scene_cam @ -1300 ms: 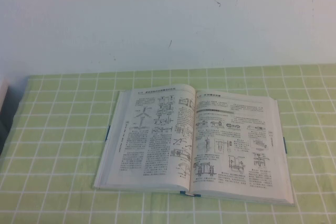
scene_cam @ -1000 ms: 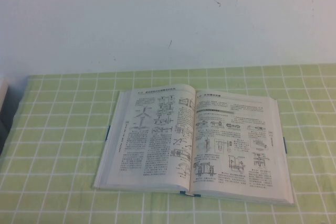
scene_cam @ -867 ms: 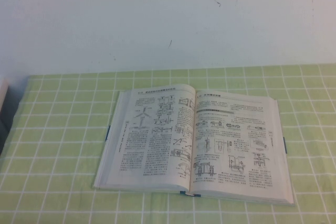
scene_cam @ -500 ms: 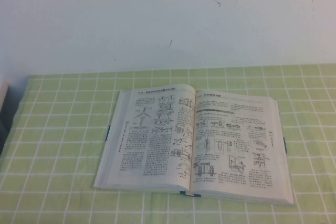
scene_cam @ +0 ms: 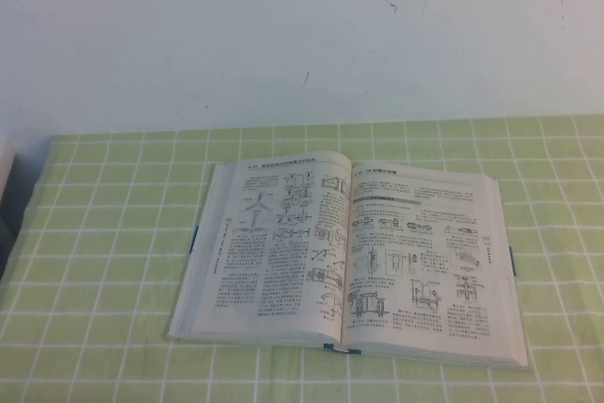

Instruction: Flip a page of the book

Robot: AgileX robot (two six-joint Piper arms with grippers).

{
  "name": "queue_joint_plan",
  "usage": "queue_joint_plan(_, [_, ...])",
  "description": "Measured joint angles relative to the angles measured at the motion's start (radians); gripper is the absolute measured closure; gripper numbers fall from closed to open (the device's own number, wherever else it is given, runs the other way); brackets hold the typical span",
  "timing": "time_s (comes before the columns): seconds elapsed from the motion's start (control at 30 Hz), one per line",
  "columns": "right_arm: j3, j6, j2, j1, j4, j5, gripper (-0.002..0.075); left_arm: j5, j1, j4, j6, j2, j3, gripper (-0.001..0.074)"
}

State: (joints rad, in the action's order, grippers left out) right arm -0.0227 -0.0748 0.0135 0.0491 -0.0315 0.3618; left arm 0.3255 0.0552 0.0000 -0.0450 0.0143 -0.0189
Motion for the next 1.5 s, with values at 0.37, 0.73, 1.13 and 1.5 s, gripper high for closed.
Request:
queue_joint_plan(0.37, [0.000, 0.000, 0.000, 0.000, 0.000, 0.000, 0.0729, 0.000, 0.000, 0.000, -0.002, 0.000, 0.000, 0.0739])
queue_joint_plan(0.73, [-0.004, 0.020, 0.000, 0.000, 0.000, -0.285, 0.0729, -0.281, 0.000, 0.000, -0.037, 0.000, -0.004, 0.0738])
queue_joint_plan(1.13, [-0.004, 0.035, 0.000, 0.000, 0.000, -1.073, 0.0729, -0.785, 0.000, 0.000, -0.048, 0.000, -0.004, 0.0739])
queue_joint_plan(1.5, [0.043, 0.016, 0.000, 0.000, 0.024, -1.002, 0.0729, -0.752, 0.000, -0.020, -0.105, 0.000, 0.017, 0.0738])
